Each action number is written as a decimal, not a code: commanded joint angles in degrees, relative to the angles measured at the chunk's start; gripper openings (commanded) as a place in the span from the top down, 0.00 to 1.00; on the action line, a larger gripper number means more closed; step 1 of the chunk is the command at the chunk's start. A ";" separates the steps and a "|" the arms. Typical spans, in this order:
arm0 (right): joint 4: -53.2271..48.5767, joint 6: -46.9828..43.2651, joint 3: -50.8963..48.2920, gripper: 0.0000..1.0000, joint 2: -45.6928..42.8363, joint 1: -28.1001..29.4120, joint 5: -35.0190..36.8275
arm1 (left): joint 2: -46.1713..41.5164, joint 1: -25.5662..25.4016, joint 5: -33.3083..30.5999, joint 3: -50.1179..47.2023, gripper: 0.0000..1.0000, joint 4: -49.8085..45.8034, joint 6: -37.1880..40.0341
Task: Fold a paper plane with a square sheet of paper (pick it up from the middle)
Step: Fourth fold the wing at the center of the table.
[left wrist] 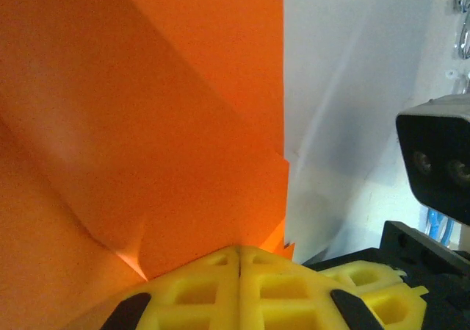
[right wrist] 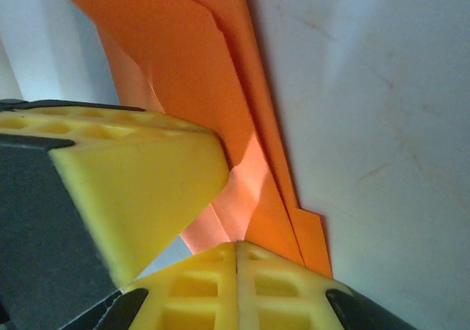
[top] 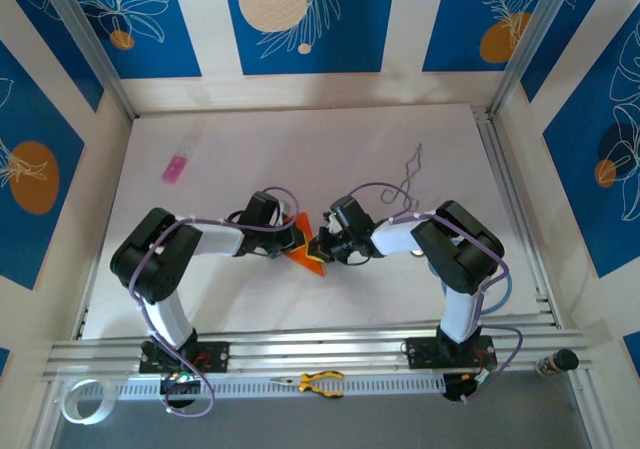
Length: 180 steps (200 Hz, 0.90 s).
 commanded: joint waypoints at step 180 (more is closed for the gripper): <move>-10.87 -3.15 -2.84 1.00 2.88 0.26 3.84 | 8.38 16.75 0.35 11.25 1.00 -10.87 12.21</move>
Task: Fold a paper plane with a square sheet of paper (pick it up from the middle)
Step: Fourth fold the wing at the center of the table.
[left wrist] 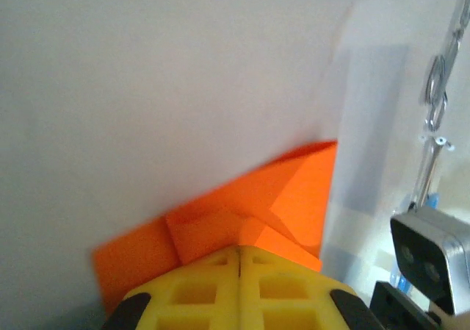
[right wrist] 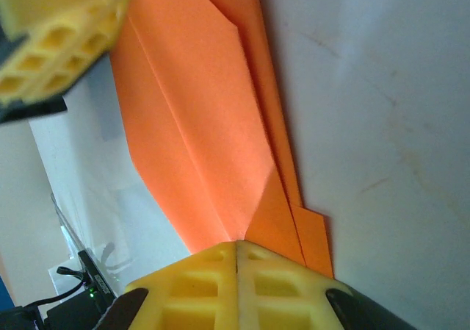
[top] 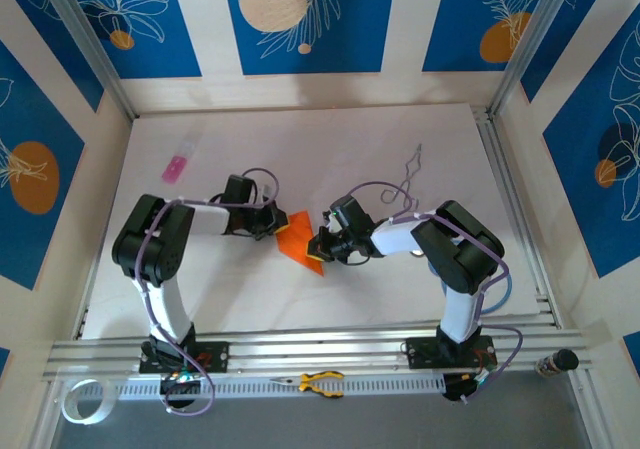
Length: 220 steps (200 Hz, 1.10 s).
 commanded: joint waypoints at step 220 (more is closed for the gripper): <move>-11.91 -2.32 -0.07 1.00 1.96 -0.41 0.51 | -0.57 -4.90 -7.49 3.65 1.00 -8.21 4.33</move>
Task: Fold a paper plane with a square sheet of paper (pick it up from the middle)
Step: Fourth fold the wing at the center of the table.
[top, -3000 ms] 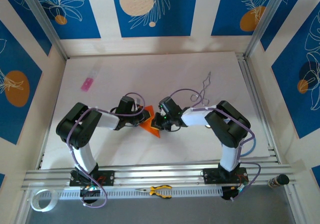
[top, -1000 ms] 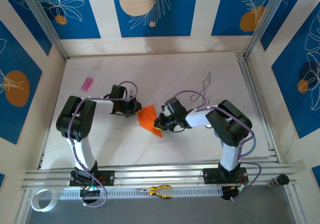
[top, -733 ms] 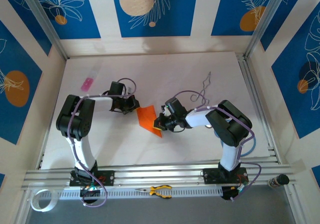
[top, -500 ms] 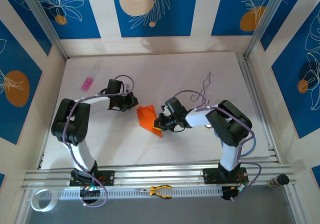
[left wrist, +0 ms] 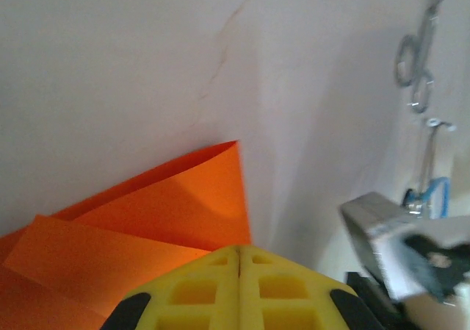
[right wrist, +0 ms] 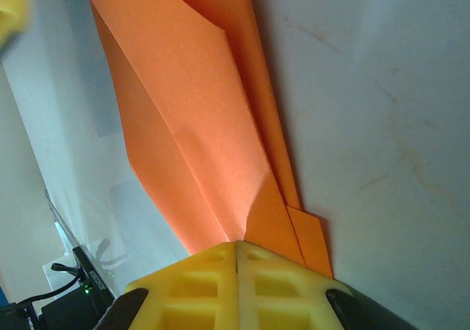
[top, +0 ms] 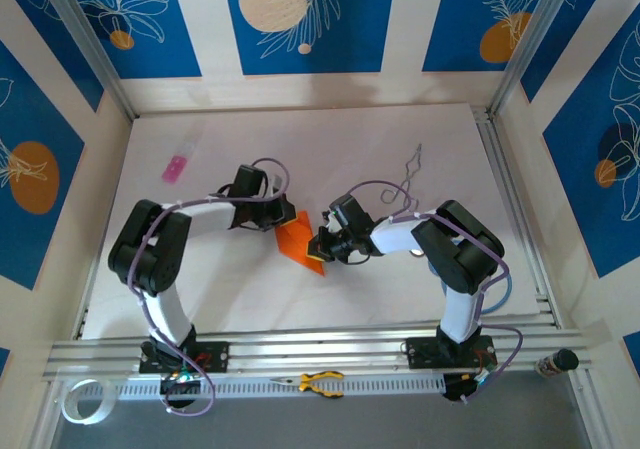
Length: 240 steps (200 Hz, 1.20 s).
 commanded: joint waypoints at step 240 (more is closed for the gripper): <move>-8.53 -2.45 0.86 1.00 0.97 1.38 -1.70 | 6.25 1.16 -2.85 -4.99 1.00 0.04 2.49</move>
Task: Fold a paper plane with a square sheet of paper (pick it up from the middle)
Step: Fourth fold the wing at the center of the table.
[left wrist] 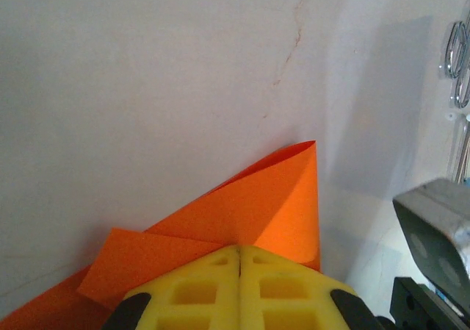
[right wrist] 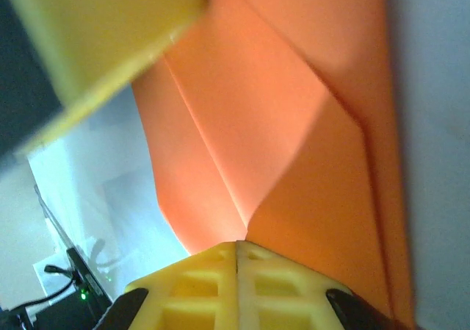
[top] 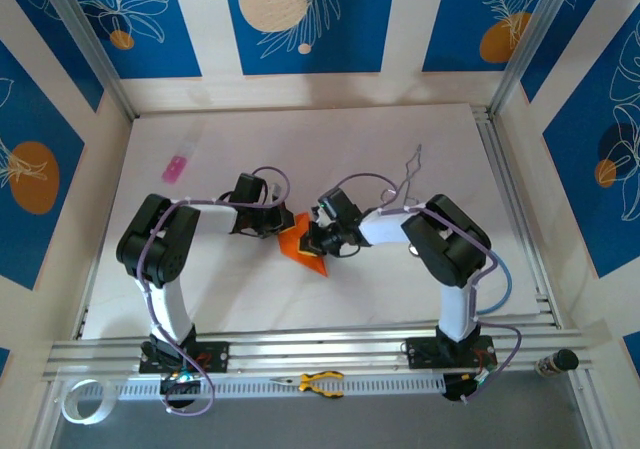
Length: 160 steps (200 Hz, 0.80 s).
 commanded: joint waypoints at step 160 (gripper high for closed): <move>-1.88 2.42 -20.90 0.97 -20.80 -0.74 1.72 | 3.38 0.92 -2.29 -2.27 1.00 -3.78 -0.39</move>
